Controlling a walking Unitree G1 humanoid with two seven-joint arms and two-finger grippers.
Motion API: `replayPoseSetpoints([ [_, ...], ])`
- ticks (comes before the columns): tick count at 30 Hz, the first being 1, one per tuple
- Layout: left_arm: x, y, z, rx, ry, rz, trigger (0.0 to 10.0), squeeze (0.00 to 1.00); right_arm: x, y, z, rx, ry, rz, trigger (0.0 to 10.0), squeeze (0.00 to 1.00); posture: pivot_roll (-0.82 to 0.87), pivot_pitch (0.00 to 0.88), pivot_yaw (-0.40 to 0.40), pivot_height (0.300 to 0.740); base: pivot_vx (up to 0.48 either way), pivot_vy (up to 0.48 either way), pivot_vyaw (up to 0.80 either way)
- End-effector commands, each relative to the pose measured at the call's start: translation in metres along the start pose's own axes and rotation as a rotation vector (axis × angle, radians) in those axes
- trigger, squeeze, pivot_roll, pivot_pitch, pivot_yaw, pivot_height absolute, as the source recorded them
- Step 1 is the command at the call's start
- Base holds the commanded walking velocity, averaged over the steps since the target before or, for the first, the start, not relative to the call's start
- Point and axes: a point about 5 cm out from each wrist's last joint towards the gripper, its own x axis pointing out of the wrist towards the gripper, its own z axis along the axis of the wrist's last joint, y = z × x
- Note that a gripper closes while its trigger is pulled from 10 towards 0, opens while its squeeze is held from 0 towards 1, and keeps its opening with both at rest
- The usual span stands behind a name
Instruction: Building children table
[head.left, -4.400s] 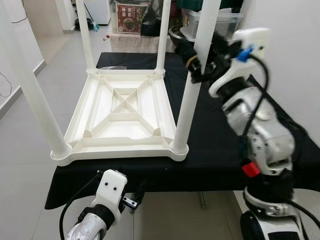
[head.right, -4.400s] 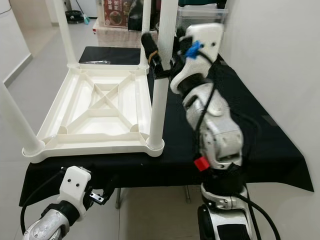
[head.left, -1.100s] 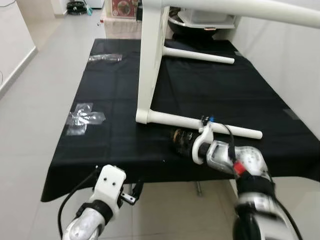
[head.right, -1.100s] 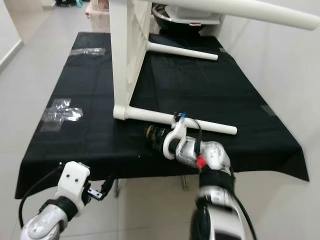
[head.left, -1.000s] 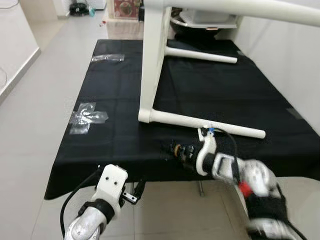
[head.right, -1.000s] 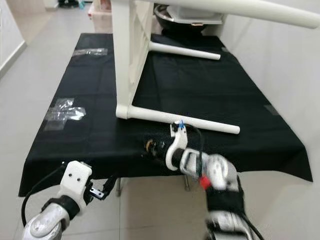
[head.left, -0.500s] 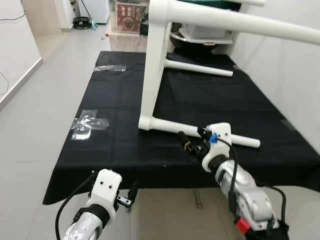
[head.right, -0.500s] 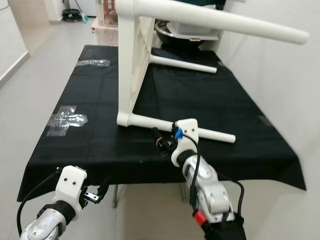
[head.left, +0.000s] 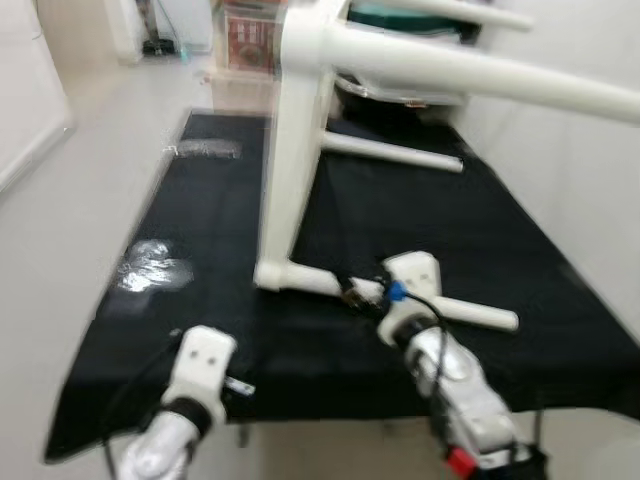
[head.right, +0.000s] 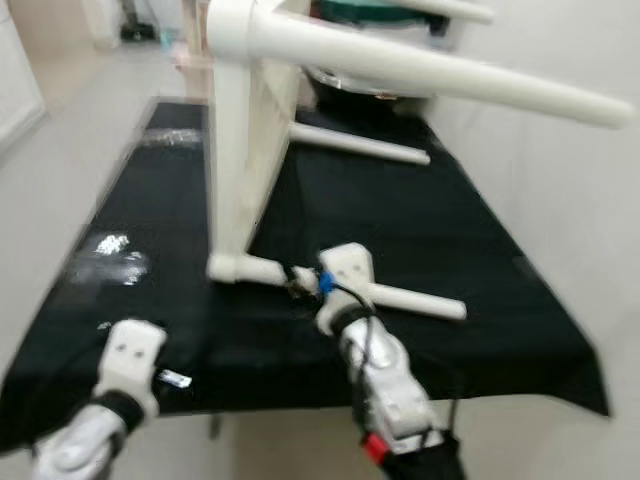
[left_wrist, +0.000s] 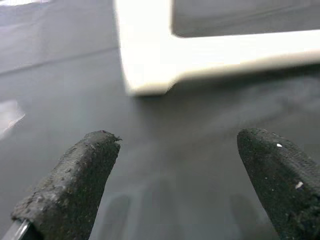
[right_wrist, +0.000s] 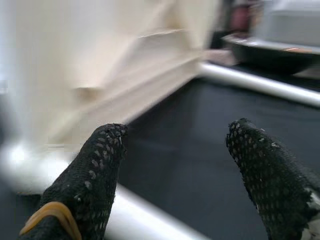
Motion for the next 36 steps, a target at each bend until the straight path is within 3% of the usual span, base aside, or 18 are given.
replayPoseSetpoints([
  [1,0.0,-0.007,-0.005,-0.024,0.021,-0.027,10.0,0.0,-0.004,-0.012,0.001,-0.02,-0.013,-0.051,10.0,0.0,0.1,0.036,-0.096,0.74,0.0,0.0,0.0],
  [12,0.001,-0.009,-0.004,0.008,0.015,-0.051,10.0,0.0,-0.005,-0.016,0.002,-0.054,-0.035,-0.057,10.0,0.0,0.09,0.039,-0.097,0.74,0.0,0.0,0.0],
  [16,0.001,-0.009,-0.004,0.011,0.011,-0.052,10.0,0.0,-0.004,-0.015,0.002,-0.061,-0.038,-0.059,10.0,0.0,0.09,0.037,-0.096,0.74,0.0,-0.377,0.0],
  [30,0.003,-0.005,-0.006,-0.022,0.023,-0.019,10.0,0.0,0.003,-0.017,0.013,-0.105,-0.096,-0.055,10.0,0.0,0.09,0.035,-0.096,0.74,0.0,-0.09,0.0],
  [32,0.003,-0.003,-0.005,-0.033,0.021,-0.003,10.0,0.0,0.002,-0.02,0.03,-0.196,-0.177,-0.082,10.0,0.0,0.09,0.035,-0.095,0.74,0.0,0.0,0.0],
  [33,0.003,-0.002,-0.004,-0.04,0.018,0.005,10.0,0.0,0.002,-0.023,0.039,-0.322,-0.206,-0.125,10.0,0.0,0.09,0.035,-0.09,0.74,0.0,0.0,0.0],
  [34,0.003,-0.002,-0.004,-0.04,0.018,0.005,10.0,0.0,0.002,-0.023,0.039,-0.322,-0.206,-0.125,10.0,0.0,0.09,0.035,-0.09,0.74,0.0,0.0,0.0],
  [35,0.004,0.0,-0.001,-0.05,0.001,0.011,10.0,0.0,0.0,-0.026,0.052,-0.483,-0.252,-0.202,10.0,0.0,0.08,0.035,-0.089,0.74,0.0,0.0,0.0],
  [36,0.006,0.001,0.002,-0.056,-0.011,0.014,10.0,0.0,-0.002,-0.027,0.059,-0.588,-0.285,-0.254,10.0,0.0,0.08,0.035,-0.09,0.74,0.0,0.0,0.0],
])
